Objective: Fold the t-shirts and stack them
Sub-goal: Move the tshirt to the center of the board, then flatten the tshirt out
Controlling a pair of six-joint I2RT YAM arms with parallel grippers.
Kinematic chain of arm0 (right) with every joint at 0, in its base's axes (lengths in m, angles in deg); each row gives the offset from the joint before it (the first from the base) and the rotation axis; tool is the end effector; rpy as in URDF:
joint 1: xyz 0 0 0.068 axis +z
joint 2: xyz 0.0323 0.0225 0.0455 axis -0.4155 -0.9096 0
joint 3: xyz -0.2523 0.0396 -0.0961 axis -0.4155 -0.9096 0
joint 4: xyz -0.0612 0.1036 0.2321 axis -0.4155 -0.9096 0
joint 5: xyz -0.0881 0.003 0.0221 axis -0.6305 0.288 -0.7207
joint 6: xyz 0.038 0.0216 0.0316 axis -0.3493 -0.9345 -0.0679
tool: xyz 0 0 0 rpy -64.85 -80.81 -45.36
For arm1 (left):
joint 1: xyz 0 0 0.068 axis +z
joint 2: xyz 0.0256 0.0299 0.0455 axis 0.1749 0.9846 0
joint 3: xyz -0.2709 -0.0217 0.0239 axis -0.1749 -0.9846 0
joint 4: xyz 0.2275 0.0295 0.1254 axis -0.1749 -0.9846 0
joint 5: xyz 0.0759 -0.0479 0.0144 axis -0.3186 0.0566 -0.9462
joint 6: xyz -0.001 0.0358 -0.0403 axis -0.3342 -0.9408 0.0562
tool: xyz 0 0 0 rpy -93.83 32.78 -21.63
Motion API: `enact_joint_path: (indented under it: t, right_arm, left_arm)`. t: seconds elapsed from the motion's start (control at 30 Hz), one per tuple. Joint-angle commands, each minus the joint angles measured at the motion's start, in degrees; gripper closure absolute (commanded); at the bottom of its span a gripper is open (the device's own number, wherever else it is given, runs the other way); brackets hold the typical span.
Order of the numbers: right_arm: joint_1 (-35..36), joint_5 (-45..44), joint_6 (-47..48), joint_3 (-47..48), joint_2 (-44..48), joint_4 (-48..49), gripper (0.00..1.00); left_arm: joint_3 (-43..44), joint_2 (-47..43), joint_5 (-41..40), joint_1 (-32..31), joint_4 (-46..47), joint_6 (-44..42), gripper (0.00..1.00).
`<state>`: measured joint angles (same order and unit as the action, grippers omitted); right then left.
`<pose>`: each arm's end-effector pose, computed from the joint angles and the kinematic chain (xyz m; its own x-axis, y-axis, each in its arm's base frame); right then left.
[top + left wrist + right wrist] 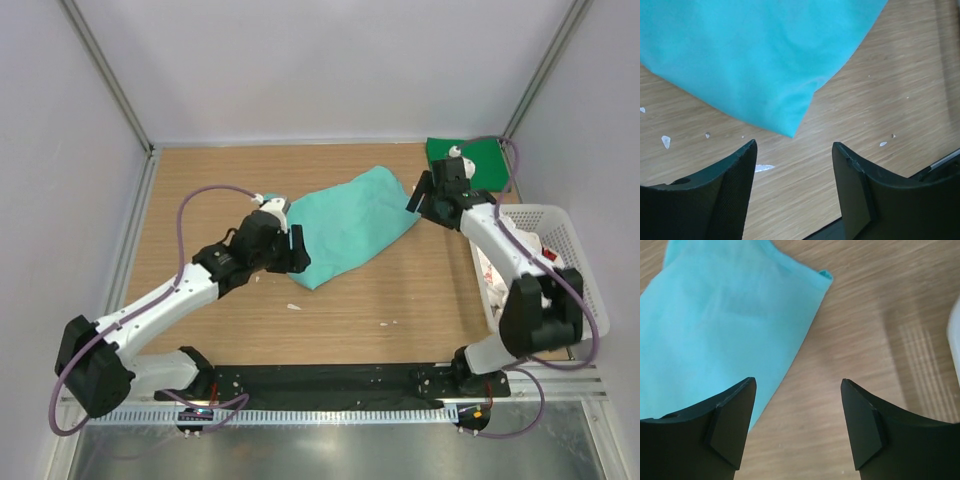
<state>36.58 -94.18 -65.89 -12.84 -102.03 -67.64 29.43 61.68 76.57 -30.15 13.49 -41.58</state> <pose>0.2992 0.0576 0.2870 -0.6563 0.3711 -0.6569 0.2812 0.9282 0.2435 0.1962 -0.1630 0.2787 -0.7276 -0.1193 -0.6755 0.2413 0.8773 -0.4149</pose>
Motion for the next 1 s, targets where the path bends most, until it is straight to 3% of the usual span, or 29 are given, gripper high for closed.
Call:
enact_joint_path:
  t: [0.0,0.07,0.13,0.2,0.27,0.4,0.6,0.73,0.97]
  right_arm:
    - [-1.7,-2.8,0.9,5.3,-11.6,9.2,0.25]
    - [-1.8,-2.9,3.3,10.5,-16.1,10.1,0.24]
    - [-1.7,-1.8,5.1,14.0,-22.2,11.6,0.23]
    - [-1.7,-1.4,7.0,18.6,-26.3,14.7,0.23]
    - [-1.7,-1.0,8.2,24.3,-32.1,16.3,0.24]
    - [-1.2,-0.3,8.9,32.9,-40.9,16.7,0.26]
    - [-0.5,0.8,12.7,40.7,-49.2,18.2,0.35]
    - [-0.4,1.2,15.3,43.8,-52.1,19.6,0.36]
    - [-0.6,1.6,17.3,48.0,-55.5,19.9,0.36]
  left_arm:
    - [7.6,2.1,-2.0,0.0,-1.8,-2.2,0.36]
    - [10.4,3.6,-3.1,0.6,-4.4,-5.5,0.3]
    - [14.0,6.1,-1.0,4.5,-6.2,-6.4,0.22]
    - [15.8,8.4,3.1,10.3,-6.5,-5.7,0.22]
    - [17.4,12.0,9.4,13.4,-6.7,-5.9,0.28]
    - [18.6,17.1,10.5,18.3,-3.7,-8.0,0.41]
    - [20.1,23.3,5.6,19.4,0.0,-12.0,0.41]
    - [21.7,28.0,3.9,19.7,0.9,-15.0,0.35]
    - [26.7,36.1,1.5,20.2,1.0,-20.4,0.34]
